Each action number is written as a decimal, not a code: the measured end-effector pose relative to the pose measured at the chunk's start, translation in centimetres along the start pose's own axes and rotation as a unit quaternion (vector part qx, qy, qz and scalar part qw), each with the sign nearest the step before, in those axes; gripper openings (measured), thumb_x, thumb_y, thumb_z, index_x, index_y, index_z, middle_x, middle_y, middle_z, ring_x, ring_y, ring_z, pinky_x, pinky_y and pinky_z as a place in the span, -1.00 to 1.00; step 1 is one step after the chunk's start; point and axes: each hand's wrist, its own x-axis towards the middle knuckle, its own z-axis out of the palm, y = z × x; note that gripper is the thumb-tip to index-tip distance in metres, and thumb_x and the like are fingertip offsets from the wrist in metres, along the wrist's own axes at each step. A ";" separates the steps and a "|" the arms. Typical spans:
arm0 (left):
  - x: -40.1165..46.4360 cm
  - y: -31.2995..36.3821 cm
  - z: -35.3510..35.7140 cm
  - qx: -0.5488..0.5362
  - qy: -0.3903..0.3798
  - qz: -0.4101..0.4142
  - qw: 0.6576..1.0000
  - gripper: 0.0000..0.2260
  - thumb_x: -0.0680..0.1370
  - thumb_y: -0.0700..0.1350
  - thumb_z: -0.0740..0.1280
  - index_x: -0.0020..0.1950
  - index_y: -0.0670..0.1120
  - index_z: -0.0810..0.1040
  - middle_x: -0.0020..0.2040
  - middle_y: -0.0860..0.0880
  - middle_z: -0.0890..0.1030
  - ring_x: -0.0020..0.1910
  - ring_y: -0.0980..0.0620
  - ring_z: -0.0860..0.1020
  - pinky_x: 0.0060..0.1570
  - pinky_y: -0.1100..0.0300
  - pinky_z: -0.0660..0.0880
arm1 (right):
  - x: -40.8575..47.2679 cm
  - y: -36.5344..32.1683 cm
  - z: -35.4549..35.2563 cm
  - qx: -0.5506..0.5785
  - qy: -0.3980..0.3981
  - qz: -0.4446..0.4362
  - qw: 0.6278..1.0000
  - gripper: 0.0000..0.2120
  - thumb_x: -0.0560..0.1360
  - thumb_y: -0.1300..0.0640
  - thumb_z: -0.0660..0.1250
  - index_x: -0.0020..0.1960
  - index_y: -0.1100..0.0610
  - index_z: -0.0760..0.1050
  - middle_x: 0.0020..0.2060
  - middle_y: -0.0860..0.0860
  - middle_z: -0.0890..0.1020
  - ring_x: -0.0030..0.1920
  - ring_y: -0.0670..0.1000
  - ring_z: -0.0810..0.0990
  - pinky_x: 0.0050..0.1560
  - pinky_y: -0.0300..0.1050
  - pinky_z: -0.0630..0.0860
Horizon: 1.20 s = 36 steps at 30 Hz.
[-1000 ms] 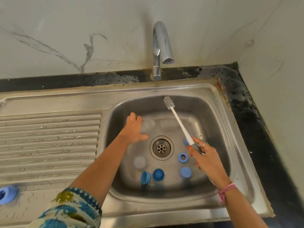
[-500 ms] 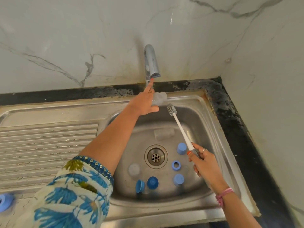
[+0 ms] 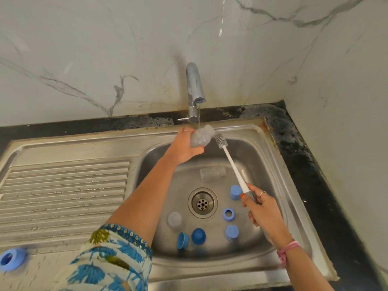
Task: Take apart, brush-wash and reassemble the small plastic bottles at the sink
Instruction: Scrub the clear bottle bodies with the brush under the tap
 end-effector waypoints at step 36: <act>-2.2 -1.6 -0.9 -0.263 0.079 -0.062 0.959 -0.43 0.30 -0.42 0.48 0.15 0.05 0.43 0.07 0.14 0.45 0.09 -0.02 0.48 0.04 -0.03 0.53 | -1.1 -1.7 -5.5 -0.237 -0.014 -0.176 0.955 -0.66 0.55 -0.05 0.30 0.30 -0.29 0.43 -0.40 0.04 0.44 -0.45 -0.12 0.32 -0.39 -0.21 0.36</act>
